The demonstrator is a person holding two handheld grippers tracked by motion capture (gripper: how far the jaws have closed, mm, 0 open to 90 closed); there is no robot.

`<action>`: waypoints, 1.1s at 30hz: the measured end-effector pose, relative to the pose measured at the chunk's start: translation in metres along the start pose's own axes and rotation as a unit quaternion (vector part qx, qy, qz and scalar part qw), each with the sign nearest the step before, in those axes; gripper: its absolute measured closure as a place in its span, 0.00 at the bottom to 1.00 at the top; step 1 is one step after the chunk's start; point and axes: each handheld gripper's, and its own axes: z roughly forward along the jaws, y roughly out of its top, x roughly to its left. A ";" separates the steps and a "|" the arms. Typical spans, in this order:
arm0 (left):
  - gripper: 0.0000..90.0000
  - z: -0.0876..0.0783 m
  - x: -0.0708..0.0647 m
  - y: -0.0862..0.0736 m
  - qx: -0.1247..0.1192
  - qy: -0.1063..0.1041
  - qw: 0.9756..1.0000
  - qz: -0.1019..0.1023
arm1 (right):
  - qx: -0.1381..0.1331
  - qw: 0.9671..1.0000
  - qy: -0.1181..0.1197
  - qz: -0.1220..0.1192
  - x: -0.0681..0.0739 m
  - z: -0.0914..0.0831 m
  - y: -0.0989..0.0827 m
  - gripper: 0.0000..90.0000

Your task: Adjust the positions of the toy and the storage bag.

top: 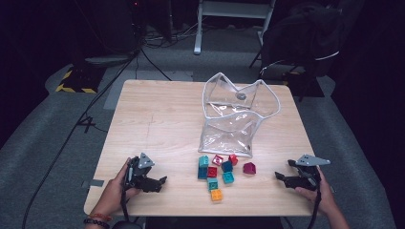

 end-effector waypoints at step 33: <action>0.00 0.003 -0.003 0.003 0.001 -0.039 0.998 0.043 | -0.053 0.993 0.090 -0.062 0.045 0.009 0.026 0.37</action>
